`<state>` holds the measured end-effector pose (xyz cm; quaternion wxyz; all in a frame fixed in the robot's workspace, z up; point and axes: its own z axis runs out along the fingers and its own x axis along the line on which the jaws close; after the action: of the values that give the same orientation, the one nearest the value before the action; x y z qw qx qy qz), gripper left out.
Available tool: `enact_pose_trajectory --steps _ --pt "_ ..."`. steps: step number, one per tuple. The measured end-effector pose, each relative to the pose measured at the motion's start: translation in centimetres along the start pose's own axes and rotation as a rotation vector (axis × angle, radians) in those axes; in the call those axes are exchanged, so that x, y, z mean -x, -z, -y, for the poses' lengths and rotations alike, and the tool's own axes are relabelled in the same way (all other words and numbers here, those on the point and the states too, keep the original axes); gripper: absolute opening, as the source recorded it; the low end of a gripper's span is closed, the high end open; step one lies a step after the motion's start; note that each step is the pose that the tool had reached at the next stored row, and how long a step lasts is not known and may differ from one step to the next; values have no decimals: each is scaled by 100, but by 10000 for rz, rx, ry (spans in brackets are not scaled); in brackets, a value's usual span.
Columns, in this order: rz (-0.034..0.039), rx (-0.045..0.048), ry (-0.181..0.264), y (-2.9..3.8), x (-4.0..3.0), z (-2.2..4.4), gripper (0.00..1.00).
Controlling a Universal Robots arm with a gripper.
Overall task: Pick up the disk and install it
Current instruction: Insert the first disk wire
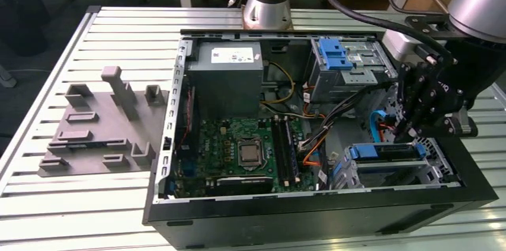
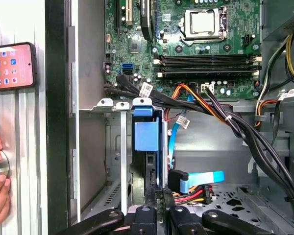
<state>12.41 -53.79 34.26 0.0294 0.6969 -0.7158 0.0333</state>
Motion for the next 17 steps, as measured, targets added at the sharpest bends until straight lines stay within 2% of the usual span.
enact_pose_trajectory --steps 5,7,17 --pt "-1 0 1 -26 -12 2 17" --pt "-1 0 0 -60 -31 23 17" --pt "-1 6 -63 -77 -30 26 17"
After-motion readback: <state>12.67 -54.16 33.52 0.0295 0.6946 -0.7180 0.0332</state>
